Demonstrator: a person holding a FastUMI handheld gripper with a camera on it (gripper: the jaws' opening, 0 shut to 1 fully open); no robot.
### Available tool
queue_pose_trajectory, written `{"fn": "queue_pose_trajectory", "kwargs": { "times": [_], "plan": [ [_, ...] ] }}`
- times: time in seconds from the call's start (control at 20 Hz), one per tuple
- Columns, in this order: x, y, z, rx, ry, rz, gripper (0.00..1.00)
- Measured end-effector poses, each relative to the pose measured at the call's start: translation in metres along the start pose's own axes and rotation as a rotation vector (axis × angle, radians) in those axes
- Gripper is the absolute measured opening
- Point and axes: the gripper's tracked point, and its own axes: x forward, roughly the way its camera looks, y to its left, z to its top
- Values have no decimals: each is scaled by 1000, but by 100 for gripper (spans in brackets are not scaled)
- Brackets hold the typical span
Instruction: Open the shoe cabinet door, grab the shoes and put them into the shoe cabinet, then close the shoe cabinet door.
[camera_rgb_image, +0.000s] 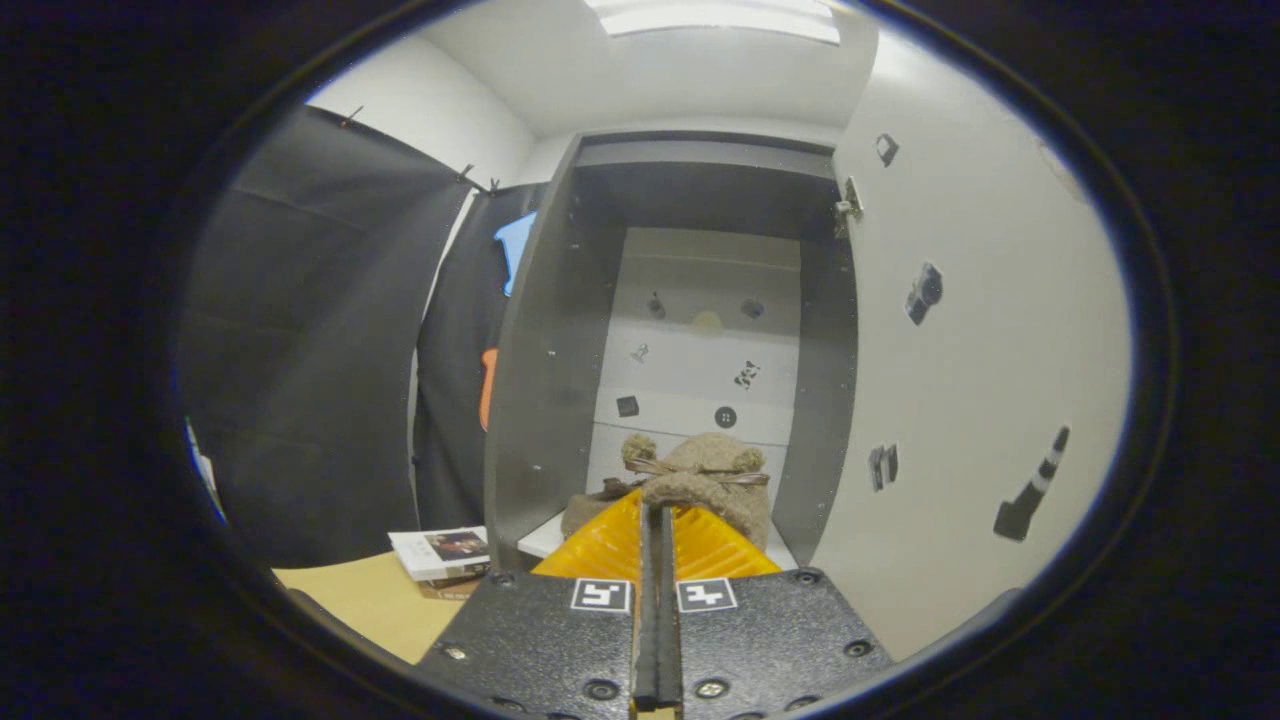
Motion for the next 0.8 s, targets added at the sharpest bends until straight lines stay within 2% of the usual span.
{"fn": "queue_pose_trajectory", "kwargs": {
  "times": [0.2,0.4,0.6,0.8],
  "plan": [
    [48,-12,10,-66,31,-29,4],
    [88,-18,0,-114,88,-31,4],
    [132,-35,-26,-77,148,-77,4],
    [171,-50,-52,-98,187,-102,4]
  ]
}}
